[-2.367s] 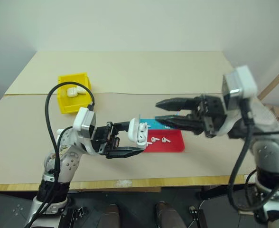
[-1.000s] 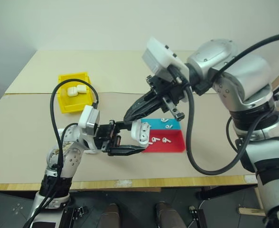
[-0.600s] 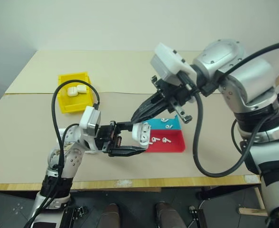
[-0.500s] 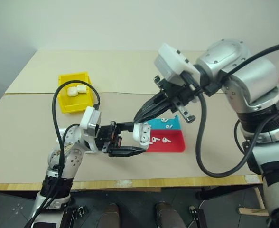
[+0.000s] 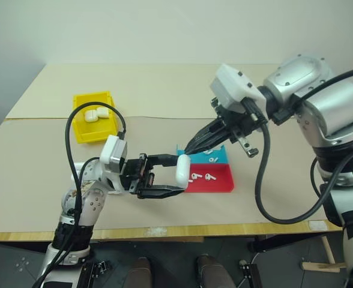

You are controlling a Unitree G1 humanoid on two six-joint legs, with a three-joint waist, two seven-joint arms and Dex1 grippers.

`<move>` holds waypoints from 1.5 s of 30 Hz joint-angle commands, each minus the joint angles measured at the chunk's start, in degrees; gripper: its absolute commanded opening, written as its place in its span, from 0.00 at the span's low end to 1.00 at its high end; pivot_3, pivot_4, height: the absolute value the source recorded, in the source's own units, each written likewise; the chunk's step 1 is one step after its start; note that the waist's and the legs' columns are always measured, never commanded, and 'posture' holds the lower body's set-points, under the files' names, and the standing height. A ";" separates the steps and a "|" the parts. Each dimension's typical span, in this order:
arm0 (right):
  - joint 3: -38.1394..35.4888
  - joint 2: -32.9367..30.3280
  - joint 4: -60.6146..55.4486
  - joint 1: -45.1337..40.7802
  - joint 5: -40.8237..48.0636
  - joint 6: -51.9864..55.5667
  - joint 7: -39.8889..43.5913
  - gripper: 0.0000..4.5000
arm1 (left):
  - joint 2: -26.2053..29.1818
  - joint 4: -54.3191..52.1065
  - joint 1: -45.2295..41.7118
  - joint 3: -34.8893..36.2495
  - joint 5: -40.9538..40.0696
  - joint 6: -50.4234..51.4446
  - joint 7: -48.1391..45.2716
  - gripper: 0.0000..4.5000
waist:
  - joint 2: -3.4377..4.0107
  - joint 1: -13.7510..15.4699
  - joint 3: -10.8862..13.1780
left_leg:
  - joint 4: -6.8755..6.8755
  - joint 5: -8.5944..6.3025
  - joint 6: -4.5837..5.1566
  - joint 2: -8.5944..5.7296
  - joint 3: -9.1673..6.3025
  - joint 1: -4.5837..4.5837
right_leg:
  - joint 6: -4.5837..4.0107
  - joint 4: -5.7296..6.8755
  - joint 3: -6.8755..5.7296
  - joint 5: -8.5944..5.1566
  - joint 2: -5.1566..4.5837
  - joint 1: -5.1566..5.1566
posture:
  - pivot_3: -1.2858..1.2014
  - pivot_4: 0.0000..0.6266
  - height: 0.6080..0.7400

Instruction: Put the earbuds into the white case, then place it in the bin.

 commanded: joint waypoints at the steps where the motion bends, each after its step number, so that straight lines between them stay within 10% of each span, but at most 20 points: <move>1: -8.47 0.85 2.87 -2.90 5.22 3.41 -1.51 0.00 | 0.40 -1.38 0.31 1.31 -1.22 -0.86 0.12 0.61 | 0.00 0.02 0.00 | 0.01 0.00 0.00 0.00 0.00 0.00 | 0.00 0.00 0.00 0.00 0.00 0.00 | 0.52 0.24 1.00; 9: -22.42 0.17 -2.61 8.29 9.89 7.99 -16.02 0.00 | 3.88 1.20 -0.43 8.94 -0.46 -0.47 7.79 0.61 | -0.03 0.20 -0.01 | 0.00 0.00 0.00 0.00 -0.02 -0.01 | 0.00 -0.01 -0.02 0.00 -0.01 0.01 | 0.52 0.24 1.00; 25: -40.36 5.75 -21.72 36.40 24.88 18.06 -48.33 0.00 | -3.07 38.12 -24.33 9.78 42.23 -15.47 73.69 0.61 | -0.05 1.67 -0.01 | 0.11 0.01 0.01 -0.14 -0.13 -0.10 | 0.09 -0.05 -0.05 0.09 -0.07 0.06 | 0.52 0.24 1.00; 40: -40.10 2.99 -23.77 41.54 29.33 17.10 -55.63 0.00 | -2.34 62.23 -32.61 10.78 43.00 -17.53 80.98 0.61 | -0.06 1.62 0.00 | 0.09 -0.01 0.02 -0.18 -0.12 -0.19 | 0.11 -0.10 -0.06 0.09 -0.12 0.04 | 0.52 0.24 1.00; 45: -39.08 2.91 -23.52 41.34 29.01 16.89 -55.95 0.00 | -2.12 64.70 -33.50 11.85 42.02 -17.32 81.99 0.98 | -0.07 1.67 0.00 | 0.09 -0.01 0.02 -0.19 -0.12 -0.20 | 0.12 -0.10 -0.07 0.09 -0.12 0.04 | 0.52 0.24 1.00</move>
